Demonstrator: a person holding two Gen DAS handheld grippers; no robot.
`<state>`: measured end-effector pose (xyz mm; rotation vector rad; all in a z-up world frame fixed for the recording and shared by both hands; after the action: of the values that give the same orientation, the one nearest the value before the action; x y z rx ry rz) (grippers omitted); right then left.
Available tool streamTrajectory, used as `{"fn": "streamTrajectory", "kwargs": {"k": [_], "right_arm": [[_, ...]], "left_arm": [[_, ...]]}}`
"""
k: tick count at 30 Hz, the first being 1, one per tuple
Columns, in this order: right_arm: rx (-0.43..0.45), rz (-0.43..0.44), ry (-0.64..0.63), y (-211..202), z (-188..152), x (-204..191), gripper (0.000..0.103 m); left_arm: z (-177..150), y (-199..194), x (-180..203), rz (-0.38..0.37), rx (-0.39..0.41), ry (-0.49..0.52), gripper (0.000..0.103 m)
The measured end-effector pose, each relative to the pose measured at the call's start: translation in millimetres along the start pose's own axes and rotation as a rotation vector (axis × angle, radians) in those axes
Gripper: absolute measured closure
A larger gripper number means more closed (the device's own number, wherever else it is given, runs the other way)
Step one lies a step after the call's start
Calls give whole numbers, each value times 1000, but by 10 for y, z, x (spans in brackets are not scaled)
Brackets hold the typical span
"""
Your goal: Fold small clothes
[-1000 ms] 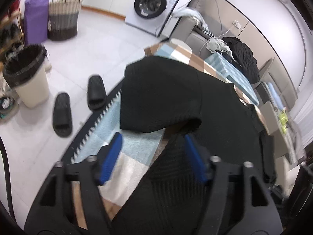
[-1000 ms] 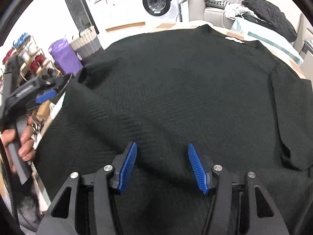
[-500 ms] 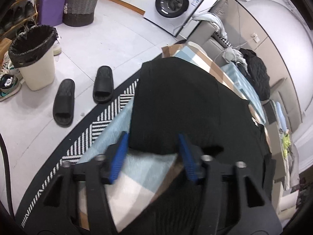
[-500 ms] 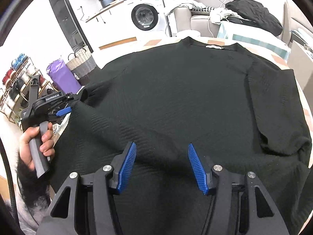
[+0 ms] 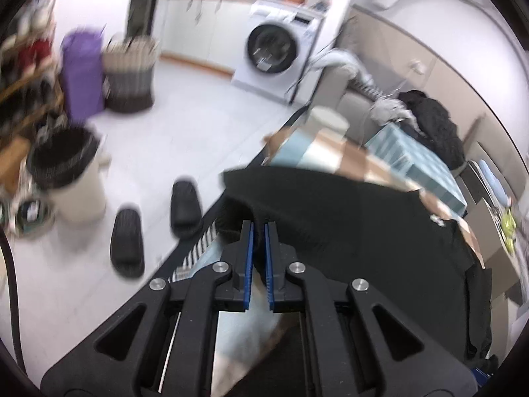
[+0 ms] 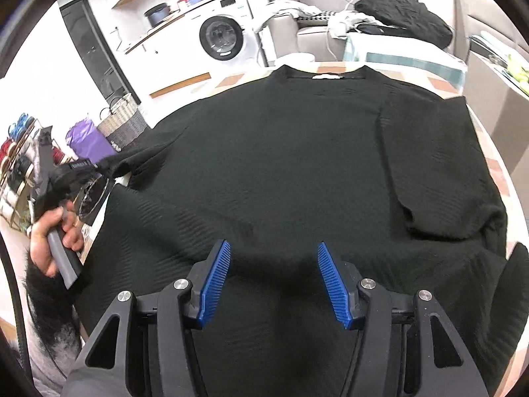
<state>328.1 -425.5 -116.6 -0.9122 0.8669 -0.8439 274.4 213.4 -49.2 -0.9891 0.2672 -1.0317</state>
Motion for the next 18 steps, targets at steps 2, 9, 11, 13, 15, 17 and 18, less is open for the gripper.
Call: {"fn": "streamTrajectory", "kwargs": {"k": [2,9,11,13,15,17,18], "right_arm": [[3,-3,12,-27,-28,42,46],[15,-32,66,-139,-128,245,46],[10,-44,81,-147,-158,308,46],[13,-51,94,-186,-187,357,46],[20,-54,101,-228,-209,397,46],[25,-57,111,-254,-214,447,46],[26,-59,114,-253,-211,462,46]], "left_arm": [[107,-115,368,-30,43,80,99],[-400,-13,2013,-322,-123,558,99],[-640,84,2127,-349,-190,609,99],[-732,112,2062,-325,-202,604,95],[-758,113,1897,-321,-213,569,74],[-736,85,1666,-310,-201,515,55],[-732,72,1526,-297,-186,482,51]]}}
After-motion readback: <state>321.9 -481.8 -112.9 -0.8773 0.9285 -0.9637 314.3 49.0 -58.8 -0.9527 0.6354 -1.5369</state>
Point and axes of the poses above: each gripper's, at about its wrist camera, not at the fingertips, and y roughly the way its jaws point, x to its right, z to its top, the point moved 5 cm from there along y, roughly the way its jaws point, and after that the axes turned 14 degrees about -x, right-handed, at the moved point
